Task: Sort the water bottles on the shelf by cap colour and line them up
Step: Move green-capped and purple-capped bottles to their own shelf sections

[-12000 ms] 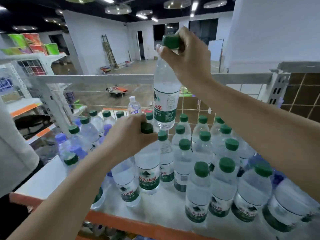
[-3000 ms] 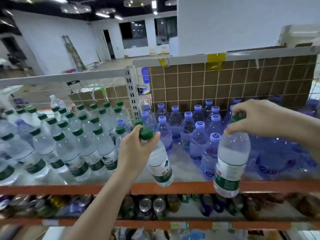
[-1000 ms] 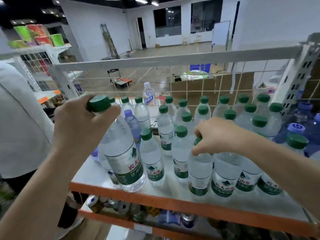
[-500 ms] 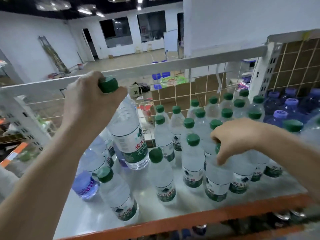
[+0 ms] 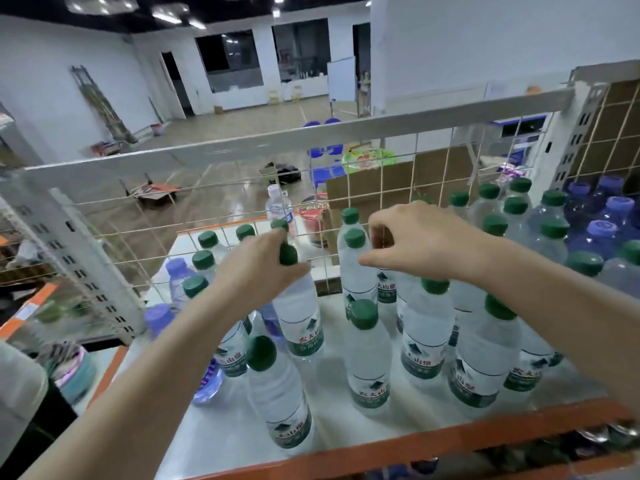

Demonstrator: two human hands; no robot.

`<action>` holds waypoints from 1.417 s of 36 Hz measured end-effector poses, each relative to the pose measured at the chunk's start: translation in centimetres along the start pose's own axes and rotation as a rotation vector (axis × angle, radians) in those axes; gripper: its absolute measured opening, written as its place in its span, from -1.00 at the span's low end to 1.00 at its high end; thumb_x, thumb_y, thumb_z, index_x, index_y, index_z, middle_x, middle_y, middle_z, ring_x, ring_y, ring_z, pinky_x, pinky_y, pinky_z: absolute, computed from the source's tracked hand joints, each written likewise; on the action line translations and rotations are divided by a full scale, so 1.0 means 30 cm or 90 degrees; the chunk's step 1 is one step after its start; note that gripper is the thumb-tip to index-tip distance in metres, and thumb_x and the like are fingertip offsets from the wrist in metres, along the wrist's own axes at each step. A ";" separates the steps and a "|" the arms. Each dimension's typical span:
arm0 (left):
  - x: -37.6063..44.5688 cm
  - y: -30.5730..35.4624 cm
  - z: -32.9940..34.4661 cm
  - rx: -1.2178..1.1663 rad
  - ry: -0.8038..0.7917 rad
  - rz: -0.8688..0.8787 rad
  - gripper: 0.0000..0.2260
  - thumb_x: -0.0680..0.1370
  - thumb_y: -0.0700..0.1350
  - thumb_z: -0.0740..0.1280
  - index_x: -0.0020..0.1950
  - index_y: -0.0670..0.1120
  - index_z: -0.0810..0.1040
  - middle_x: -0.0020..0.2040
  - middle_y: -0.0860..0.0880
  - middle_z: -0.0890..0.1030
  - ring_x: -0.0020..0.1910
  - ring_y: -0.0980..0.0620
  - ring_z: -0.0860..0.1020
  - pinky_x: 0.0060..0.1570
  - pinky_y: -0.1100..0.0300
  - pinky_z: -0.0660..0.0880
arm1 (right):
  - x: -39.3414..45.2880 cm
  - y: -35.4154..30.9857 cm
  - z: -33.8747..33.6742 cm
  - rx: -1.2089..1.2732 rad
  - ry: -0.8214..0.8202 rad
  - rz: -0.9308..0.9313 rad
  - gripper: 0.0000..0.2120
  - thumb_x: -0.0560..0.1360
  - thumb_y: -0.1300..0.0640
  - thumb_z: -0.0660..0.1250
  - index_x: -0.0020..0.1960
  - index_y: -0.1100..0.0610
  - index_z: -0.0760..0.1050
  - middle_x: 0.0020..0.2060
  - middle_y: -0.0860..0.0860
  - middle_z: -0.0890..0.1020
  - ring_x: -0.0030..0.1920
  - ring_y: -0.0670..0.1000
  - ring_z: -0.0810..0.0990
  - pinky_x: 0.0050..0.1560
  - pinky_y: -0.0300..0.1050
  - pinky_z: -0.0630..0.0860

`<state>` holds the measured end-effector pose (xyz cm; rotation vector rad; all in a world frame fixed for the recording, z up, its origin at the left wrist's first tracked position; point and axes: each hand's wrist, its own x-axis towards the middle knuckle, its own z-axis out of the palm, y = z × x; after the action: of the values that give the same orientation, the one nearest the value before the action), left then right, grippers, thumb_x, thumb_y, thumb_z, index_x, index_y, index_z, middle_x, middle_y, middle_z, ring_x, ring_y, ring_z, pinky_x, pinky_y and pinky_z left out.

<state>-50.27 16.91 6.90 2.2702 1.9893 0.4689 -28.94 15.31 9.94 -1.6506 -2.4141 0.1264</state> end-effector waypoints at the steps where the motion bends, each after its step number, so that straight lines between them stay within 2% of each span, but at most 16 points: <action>1: 0.000 -0.011 0.015 0.014 -0.021 -0.001 -0.72 0.49 0.11 0.38 -0.17 -0.03 0.36 -0.25 0.00 0.50 -0.32 0.06 0.44 -0.39 0.17 0.33 | 0.020 -0.012 0.009 0.018 0.001 -0.002 -0.73 0.51 -0.19 0.29 -0.17 0.01 0.44 -0.24 -0.09 0.54 -0.24 -0.11 0.48 -0.34 -0.16 0.36; 4: 0.005 -0.042 0.053 0.092 -0.068 0.013 -0.74 0.49 0.13 0.34 -0.16 -0.02 0.37 -0.22 0.01 0.51 -0.26 0.02 0.47 -0.39 0.17 0.31 | 0.083 -0.046 0.043 0.036 -0.003 -0.006 -0.73 0.50 -0.18 0.30 -0.13 0.02 0.48 -0.23 -0.10 0.53 -0.22 -0.08 0.49 -0.30 -0.13 0.40; 9: 0.021 -0.075 0.071 0.112 -0.091 0.010 -0.75 0.48 0.14 0.32 -0.10 -0.02 0.40 -0.15 0.00 0.57 -0.14 -0.07 0.52 -0.33 0.17 0.35 | 0.186 -0.097 0.099 0.072 -0.047 -0.018 -0.77 0.49 -0.13 0.34 -0.15 0.03 0.49 -0.21 -0.08 0.54 -0.20 -0.06 0.50 -0.23 -0.11 0.46; 12: 0.023 -0.066 0.065 0.140 -0.109 0.014 -0.74 0.49 0.15 0.30 -0.02 -0.02 0.41 -0.14 0.02 0.52 -0.13 -0.04 0.51 -0.38 0.20 0.31 | 0.239 -0.126 0.125 0.093 -0.077 -0.027 -0.74 0.49 -0.11 0.36 -0.04 0.10 0.55 -0.12 0.00 0.60 -0.10 0.03 0.56 -0.06 0.00 0.54; 14: 0.023 -0.062 0.065 0.157 -0.116 0.010 -0.73 0.51 0.15 0.28 0.03 -0.01 0.40 -0.15 0.03 0.49 -0.15 -0.03 0.49 -0.35 0.19 0.34 | 0.274 -0.146 0.140 0.111 -0.108 -0.045 -0.73 0.49 -0.10 0.36 0.01 0.10 0.55 -0.07 0.00 0.60 -0.06 0.03 0.57 -0.02 -0.02 0.55; 18: 0.010 -0.095 0.059 0.180 -0.106 0.004 -0.71 0.52 0.17 0.26 0.05 -0.02 0.36 -0.10 0.02 0.50 -0.14 -0.03 0.47 -0.25 0.15 0.39 | 0.338 -0.185 0.170 0.154 -0.174 -0.072 -0.67 0.51 -0.09 0.34 0.19 0.06 0.49 0.01 0.03 0.59 -0.09 0.08 0.65 -0.07 -0.02 0.63; 23: -0.018 -0.154 0.038 0.146 -0.094 0.005 -0.66 0.55 0.18 0.19 0.25 0.04 0.38 0.06 0.03 0.60 -0.01 -0.04 0.56 -0.11 0.06 0.54 | 0.407 -0.218 0.203 0.111 -0.179 -0.116 -0.63 0.60 -0.07 0.22 0.36 0.02 0.42 0.21 0.01 0.55 -0.08 0.02 0.59 -0.06 -0.08 0.57; 27: -0.055 -0.196 -0.014 0.068 0.005 -0.039 -0.65 0.56 0.20 0.20 0.27 0.07 0.41 0.00 0.08 0.60 -0.03 0.00 0.55 -0.14 0.12 0.48 | 0.451 -0.238 0.232 0.083 -0.202 -0.122 -0.62 0.60 0.02 0.23 0.40 0.07 0.39 0.26 0.07 0.53 0.09 0.07 0.57 0.11 -0.02 0.54; 30: -0.084 -0.279 -0.076 0.050 0.131 -0.120 -0.73 0.55 0.18 0.23 0.13 0.05 0.49 -0.17 0.06 0.55 -0.15 -0.02 0.51 -0.27 0.16 0.38 | 0.478 -0.249 0.249 0.041 -0.208 -0.132 -0.61 0.59 0.05 0.26 0.40 0.07 0.39 0.26 0.08 0.53 0.15 0.09 0.55 0.17 0.00 0.51; 33: -0.119 -0.377 -0.117 0.106 0.155 -0.235 -0.67 0.53 0.22 0.22 0.14 0.02 0.49 -0.07 -0.02 0.60 -0.11 -0.08 0.52 -0.25 0.15 0.37 | 0.500 -0.259 0.267 0.019 -0.229 -0.136 -0.62 0.59 0.05 0.27 0.39 0.05 0.39 0.21 0.10 0.55 0.06 0.11 0.60 0.12 0.04 0.55; 35: -0.140 -0.428 -0.114 0.134 0.109 -0.286 -0.56 0.50 0.31 0.21 0.19 0.02 0.46 0.07 -0.05 0.60 -0.02 -0.09 0.54 -0.21 0.14 0.38 | 0.516 -0.264 0.278 0.005 -0.243 -0.136 -0.63 0.59 0.05 0.28 0.38 0.04 0.40 0.15 0.12 0.57 -0.01 0.11 0.62 0.01 -0.01 0.58; 40: -0.166 -0.489 -0.043 0.129 -0.048 -0.333 -0.51 0.45 0.38 0.22 0.14 0.02 0.41 0.02 -0.03 0.57 -0.09 -0.04 0.51 -0.26 0.15 0.38 | 0.538 -0.263 0.293 0.008 -0.266 -0.145 -0.64 0.59 0.11 0.27 0.38 0.06 0.38 0.07 0.09 0.52 -0.31 -0.05 0.43 -0.32 -0.19 0.46; 42: -0.169 -0.511 -0.012 0.098 -0.057 -0.336 -0.56 0.46 0.34 0.25 0.11 0.02 0.41 0.04 -0.03 0.58 -0.10 -0.04 0.49 -0.22 0.14 0.40 | 0.544 -0.259 0.307 0.002 -0.267 -0.143 -0.66 0.60 0.15 0.26 0.36 0.05 0.37 0.03 0.07 0.48 -0.32 -0.07 0.38 -0.34 -0.19 0.42; 45: -0.167 -0.531 0.024 0.065 -0.044 -0.338 -0.62 0.48 0.29 0.27 0.11 0.05 0.37 0.03 -0.04 0.58 -0.10 -0.06 0.51 -0.24 0.14 0.43 | 0.552 -0.246 0.332 0.023 -0.271 -0.131 -0.71 0.59 0.20 0.24 0.29 0.04 0.38 0.07 0.15 0.51 -0.32 -0.01 0.44 -0.33 -0.13 0.48; 48: -0.160 -0.544 0.048 0.072 -0.026 -0.336 -0.63 0.50 0.26 0.26 0.15 0.05 0.36 0.05 -0.06 0.59 -0.12 -0.06 0.49 -0.28 0.15 0.39 | 0.548 -0.235 0.333 0.037 -0.278 -0.125 -0.77 0.58 0.25 0.20 0.20 0.03 0.38 -0.01 0.12 0.47 -0.32 0.00 0.47 -0.33 -0.13 0.48; 51: -0.158 -0.551 0.061 0.076 -0.004 -0.336 -0.66 0.51 0.24 0.26 0.11 0.04 0.36 0.02 -0.07 0.58 -0.12 -0.09 0.50 -0.27 0.15 0.39 | 0.537 -0.228 0.325 0.052 -0.280 -0.126 -0.86 0.57 0.19 0.25 0.11 0.06 0.36 -0.04 0.12 0.47 -0.31 -0.01 0.45 -0.26 -0.10 0.48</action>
<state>-66.02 14.98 -0.03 1.6825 2.5404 0.2937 -42.96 28.25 3.81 -1.4580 -2.8269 0.6027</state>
